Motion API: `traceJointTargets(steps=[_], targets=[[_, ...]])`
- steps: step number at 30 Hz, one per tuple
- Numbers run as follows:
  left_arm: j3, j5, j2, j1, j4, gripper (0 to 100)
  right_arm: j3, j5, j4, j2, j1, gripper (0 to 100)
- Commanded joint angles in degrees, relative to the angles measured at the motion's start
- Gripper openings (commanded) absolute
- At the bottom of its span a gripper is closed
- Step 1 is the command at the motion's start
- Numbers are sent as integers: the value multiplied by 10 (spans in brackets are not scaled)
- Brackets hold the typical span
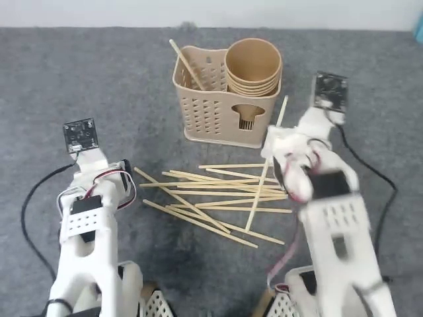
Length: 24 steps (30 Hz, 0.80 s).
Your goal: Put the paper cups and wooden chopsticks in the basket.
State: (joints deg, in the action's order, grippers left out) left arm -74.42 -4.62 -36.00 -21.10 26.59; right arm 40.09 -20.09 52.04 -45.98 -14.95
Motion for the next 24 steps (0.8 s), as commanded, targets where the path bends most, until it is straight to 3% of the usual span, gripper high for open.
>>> traceJointTargets(steps=[1,6,12,19,24], targets=[[24,4,1,-4,-18,171,-38,56,-37,-138,0,7],[24,4,1,-4,-18,171,-37,93,-166,-218,0,7],[24,4,1,-4,-18,171,-37,95,-342,-203,-1,7],[24,4,1,-4,-18,171,-60,95,-554,-77,-16,8],[24,4,1,-3,-18,171,-138,95,-582,46,-50,8]])
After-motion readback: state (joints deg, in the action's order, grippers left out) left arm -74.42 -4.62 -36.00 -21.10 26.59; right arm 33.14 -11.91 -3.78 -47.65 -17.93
